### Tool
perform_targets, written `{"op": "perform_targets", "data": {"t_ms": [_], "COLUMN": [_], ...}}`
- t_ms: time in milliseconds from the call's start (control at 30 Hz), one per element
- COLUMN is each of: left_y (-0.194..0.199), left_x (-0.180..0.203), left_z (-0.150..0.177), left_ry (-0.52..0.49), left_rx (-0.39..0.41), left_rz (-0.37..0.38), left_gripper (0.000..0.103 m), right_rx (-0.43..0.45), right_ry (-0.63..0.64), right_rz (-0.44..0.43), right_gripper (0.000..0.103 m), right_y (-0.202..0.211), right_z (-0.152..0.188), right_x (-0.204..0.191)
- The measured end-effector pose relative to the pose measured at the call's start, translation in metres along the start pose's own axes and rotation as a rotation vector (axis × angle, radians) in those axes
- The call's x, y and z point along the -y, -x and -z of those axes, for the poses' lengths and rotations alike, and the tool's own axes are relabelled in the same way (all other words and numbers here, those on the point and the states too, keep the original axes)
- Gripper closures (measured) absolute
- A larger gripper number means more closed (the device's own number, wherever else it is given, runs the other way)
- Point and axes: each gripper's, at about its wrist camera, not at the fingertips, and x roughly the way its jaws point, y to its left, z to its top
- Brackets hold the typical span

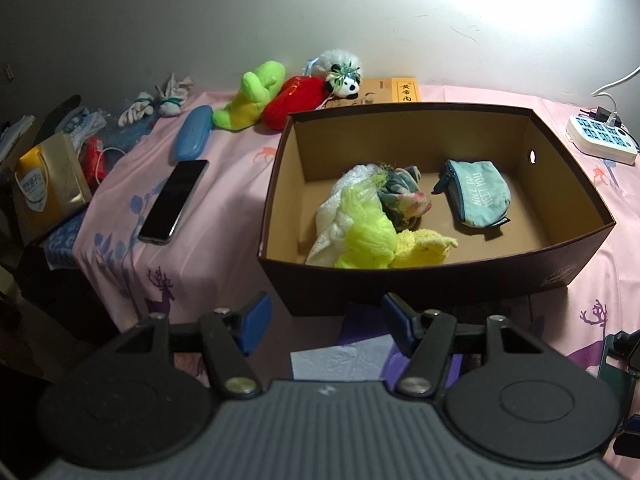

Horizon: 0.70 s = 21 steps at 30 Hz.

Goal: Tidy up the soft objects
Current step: 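Lower the yarn bundle into the box and open the left gripper, then withdraw the left tool up out of the box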

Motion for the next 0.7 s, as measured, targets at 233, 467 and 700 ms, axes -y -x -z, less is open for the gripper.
{"op": "perform_targets", "data": {"t_ms": [233, 467, 700], "left_y": [0.011, 0.02, 0.026], "left_x": [0.002, 0.001, -0.004], "left_z": [0.017, 0.038, 0.059], "left_ry": [0.025, 0.069, 0.122], "left_rx": [-0.023, -0.053, -0.084], "left_rz": [-0.035, -0.036, 0.005], "left_gripper": [0.038, 0.038, 0.038], "right_rx": [-0.019, -0.049, -0.051], "right_ry": [0.01, -0.005, -0.021], "right_rz": [-0.054, -0.109, -0.132], "right_gripper": [0.088, 0.087, 0.086], "right_y": [-0.004, -0.018, -0.039], "right_z": [-0.002, -0.007, -0.017], "right_x": [-0.001, -0.002, -0.006]}}
